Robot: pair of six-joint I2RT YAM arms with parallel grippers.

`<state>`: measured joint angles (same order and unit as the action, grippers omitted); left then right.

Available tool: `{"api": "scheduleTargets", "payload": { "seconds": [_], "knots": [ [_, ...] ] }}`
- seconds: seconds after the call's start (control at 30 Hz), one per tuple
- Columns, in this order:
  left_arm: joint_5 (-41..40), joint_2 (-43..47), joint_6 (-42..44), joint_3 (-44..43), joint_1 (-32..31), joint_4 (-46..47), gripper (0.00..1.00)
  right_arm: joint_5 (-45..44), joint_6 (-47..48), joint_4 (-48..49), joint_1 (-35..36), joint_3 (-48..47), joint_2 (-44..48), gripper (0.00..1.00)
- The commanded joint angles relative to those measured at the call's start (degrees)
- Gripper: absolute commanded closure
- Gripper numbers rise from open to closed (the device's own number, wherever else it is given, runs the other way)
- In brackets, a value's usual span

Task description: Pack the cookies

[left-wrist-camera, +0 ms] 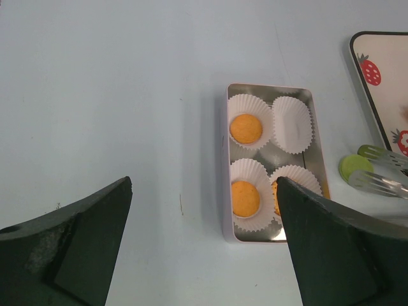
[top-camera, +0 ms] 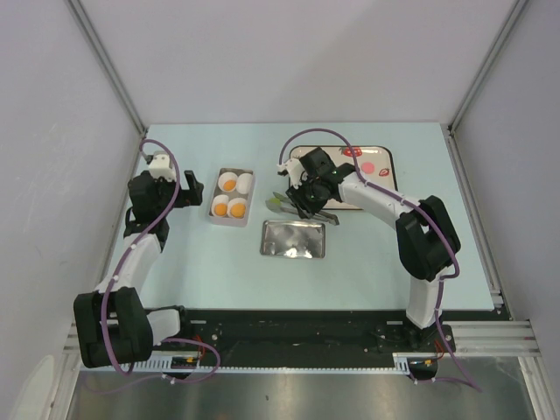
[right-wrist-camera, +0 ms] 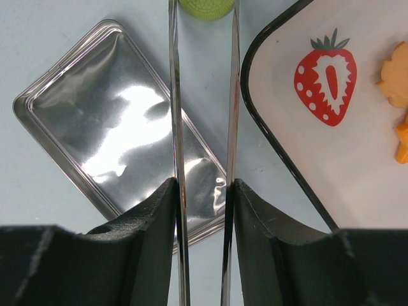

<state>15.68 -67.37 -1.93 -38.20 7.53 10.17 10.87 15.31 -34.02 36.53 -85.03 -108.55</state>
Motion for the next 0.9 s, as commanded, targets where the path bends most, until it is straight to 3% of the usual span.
{"api": "scheduleTargets", "payload": {
  "seconds": [0.0,0.87],
  "knots": [
    [0.2,1.3,1.0,0.2,0.4,2.4,0.00,-0.8,0.6,1.2,0.3,-3.5,1.3,0.62],
    [0.6,1.0,0.5,-0.4,0.4,2.1,0.00,-1.7,0.7,-4.3,2.5,-19.1,1.4,0.61]
  ]
}}
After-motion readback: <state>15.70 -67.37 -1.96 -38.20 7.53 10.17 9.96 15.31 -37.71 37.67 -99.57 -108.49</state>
